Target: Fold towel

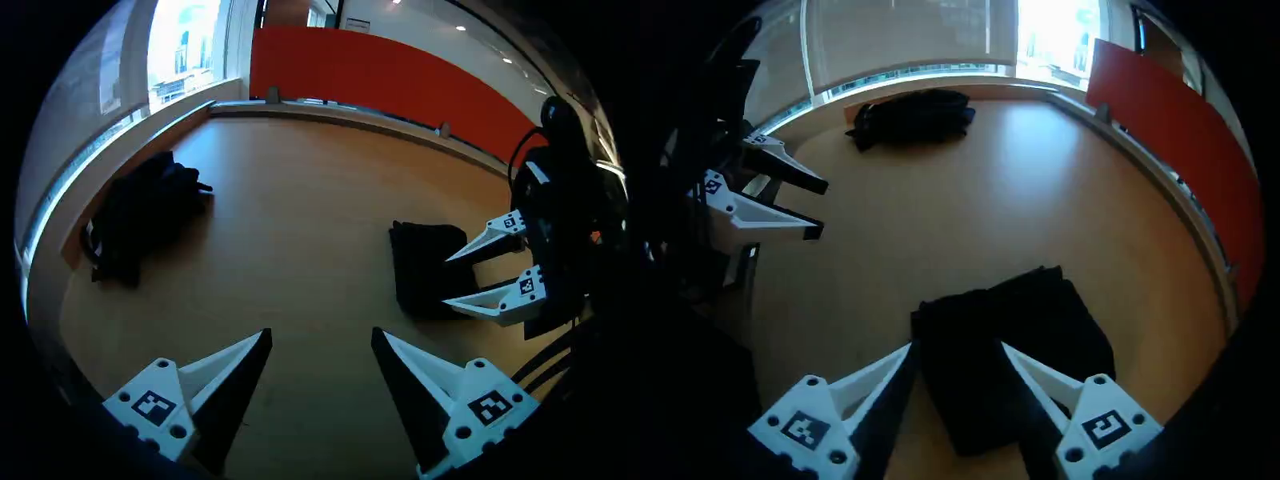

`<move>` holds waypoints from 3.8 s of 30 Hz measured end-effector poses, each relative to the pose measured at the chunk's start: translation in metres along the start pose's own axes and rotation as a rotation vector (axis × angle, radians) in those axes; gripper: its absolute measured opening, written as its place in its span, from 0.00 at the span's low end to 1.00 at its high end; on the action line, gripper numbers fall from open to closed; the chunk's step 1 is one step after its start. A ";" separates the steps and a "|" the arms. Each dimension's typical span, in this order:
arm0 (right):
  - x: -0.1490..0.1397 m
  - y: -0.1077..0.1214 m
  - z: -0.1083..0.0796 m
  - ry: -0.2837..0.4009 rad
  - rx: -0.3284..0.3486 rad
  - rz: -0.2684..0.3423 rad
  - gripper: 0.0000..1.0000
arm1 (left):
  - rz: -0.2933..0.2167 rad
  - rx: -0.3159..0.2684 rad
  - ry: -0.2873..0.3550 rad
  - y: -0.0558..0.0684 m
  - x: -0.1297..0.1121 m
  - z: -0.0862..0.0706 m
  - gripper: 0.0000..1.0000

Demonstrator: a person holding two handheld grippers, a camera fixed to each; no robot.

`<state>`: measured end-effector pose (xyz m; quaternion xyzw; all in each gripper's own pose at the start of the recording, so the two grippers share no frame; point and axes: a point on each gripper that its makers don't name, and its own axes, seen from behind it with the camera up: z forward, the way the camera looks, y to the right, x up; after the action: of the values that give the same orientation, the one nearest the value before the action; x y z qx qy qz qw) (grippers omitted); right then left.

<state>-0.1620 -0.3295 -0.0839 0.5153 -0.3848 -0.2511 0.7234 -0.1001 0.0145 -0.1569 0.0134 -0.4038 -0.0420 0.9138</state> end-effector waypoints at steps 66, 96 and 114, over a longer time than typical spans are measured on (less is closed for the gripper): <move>-0.097 -0.002 -0.024 -0.020 -0.158 0.296 0.05 | 0.016 -0.012 0.006 0.007 0.003 -0.003 0.92; 0.021 0.056 -0.091 0.165 -0.265 0.177 0.04 | 0.022 -0.030 0.035 0.012 0.018 -0.005 0.92; 0.051 0.081 -0.132 0.232 -0.317 0.162 0.04 | 0.041 -0.040 0.049 0.015 0.029 -0.007 0.92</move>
<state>-0.0275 -0.2671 -0.0151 0.3879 -0.2950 -0.1883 0.8526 -0.0744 0.0272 -0.1393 -0.0123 -0.3805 -0.0308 0.9242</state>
